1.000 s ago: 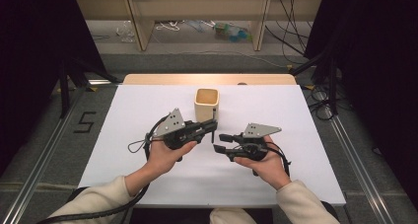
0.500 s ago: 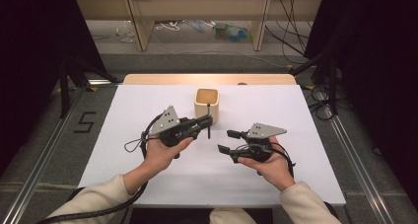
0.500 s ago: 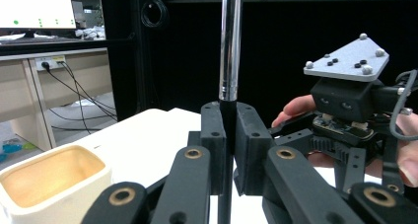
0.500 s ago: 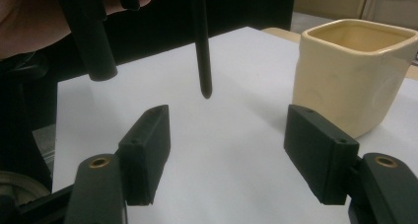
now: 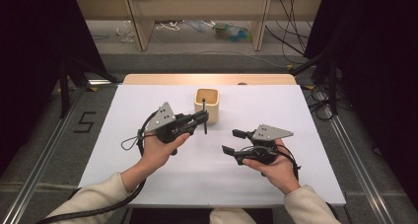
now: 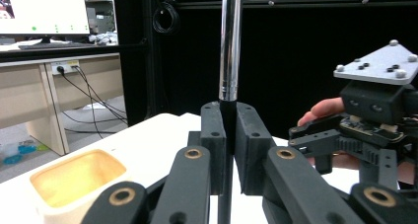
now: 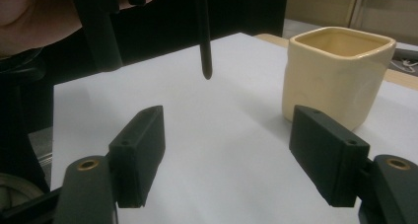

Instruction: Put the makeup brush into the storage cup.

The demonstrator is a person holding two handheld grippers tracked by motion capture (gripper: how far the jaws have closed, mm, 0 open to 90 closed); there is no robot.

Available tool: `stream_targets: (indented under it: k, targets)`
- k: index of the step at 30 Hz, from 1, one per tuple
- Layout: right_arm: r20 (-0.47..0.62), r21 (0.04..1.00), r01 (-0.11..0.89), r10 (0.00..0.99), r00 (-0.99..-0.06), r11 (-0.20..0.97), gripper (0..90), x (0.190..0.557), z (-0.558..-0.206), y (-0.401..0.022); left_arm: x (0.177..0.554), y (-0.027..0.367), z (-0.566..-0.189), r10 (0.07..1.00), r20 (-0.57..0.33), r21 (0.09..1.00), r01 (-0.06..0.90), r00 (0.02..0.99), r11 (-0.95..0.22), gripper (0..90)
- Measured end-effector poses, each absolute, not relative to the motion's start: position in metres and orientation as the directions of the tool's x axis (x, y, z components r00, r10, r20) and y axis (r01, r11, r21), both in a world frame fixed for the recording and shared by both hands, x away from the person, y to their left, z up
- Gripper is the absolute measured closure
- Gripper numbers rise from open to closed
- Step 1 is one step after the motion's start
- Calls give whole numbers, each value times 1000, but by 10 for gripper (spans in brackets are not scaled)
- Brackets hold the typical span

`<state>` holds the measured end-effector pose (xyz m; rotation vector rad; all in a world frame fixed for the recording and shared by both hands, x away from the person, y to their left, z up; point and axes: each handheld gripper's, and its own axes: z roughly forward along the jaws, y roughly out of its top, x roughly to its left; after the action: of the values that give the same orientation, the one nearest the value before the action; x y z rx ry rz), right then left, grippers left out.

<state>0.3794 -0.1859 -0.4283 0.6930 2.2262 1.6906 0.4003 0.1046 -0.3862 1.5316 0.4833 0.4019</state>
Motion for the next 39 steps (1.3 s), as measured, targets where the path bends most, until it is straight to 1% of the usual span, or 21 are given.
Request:
stream_targets:
  k: [5, 6, 9, 10, 11, 12, 15, 19, 20, 22, 26, 27, 28, 30, 32, 33, 36, 39]
  targets:
    - [65, 956, 206, 536, -841, 208, 256, 374, -425, -195, 402, 107, -384, 540, -42, 999, 43, 841, 10, 838]
    - [65, 961, 198, 542, -838, 191, 254, 373, -424, -198, 402, 107, -384, 544, -53, 999, 52, 838, 16, 838]
    - [55, 961, 195, 561, -826, 194, 238, 370, -423, -202, 403, 108, -383, 548, -46, 999, 46, 835, 14, 838]
    - [59, 966, 188, 559, -827, 176, 232, 369, -424, -204, 404, 109, -383, 550, -40, 999, 40, 834, 12, 838]
    - [72, 960, 213, 569, -819, 185, 226, 366, -423, -207, 404, 109, -383, 552, -39, 999, 41, 833, 9, 838]
    - [55, 962, 197, 575, -816, 188, 220, 365, -423, -210, 404, 109, -383, 555, -47, 999, 46, 830, 15, 838]
    - [61, 964, 200, 590, -805, 173, 208, 361, -423, -216, 406, 111, -383, 561, -44, 999, 44, 827, 14, 838]
    - [50, 969, 186, 609, -792, 161, 204, 356, -423, -221, 407, 112, -382, 566, -45, 999, 43, 823, 17, 838]
    - [46, 968, 187, 611, -790, 169, 202, 354, -422, -224, 407, 112, -382, 565, -44, 999, 42, 824, 17, 838]
    - [72, 966, 209, 616, -784, 154, 201, 350, -422, -226, 407, 113, -382, 565, -42, 999, 40, 824, 16, 838]
    - [66, 967, 204, 624, -779, 153, 198, 346, -421, -232, 408, 113, -382, 565, -41, 999, 40, 824, 15, 838]
    - [63, 970, 196, 623, -780, 148, 198, 345, -421, -233, 408, 113, -382, 565, -41, 999, 39, 824, 15, 838]
    - [24, 973, 164, 633, -774, 162, 197, 346, -421, -236, 409, 114, -382, 565, -34, 999, 33, 824, 12, 838]
    - [25, 974, 162, 636, -772, 158, 197, 346, -421, -236, 409, 114, -382, 565, -34, 999, 33, 824, 12, 838]
    - [45, 970, 186, 636, -770, 156, 198, 345, -421, -238, 409, 114, -381, 566, -38, 999, 38, 824, 12, 838]
    - [22, 976, 152, 631, -776, 153, 198, 348, -422, -238, 409, 114, -382, 568, -41, 999, 41, 822, 13, 838]
    - [29, 971, 173, 636, -771, 165, 199, 348, -422, -239, 410, 114, -382, 569, -44, 999, 42, 821, 16, 838]
    - [19, 974, 159, 640, -768, 161, 199, 349, -422, -241, 411, 114, -382, 569, -39, 999, 41, 821, 10, 838]
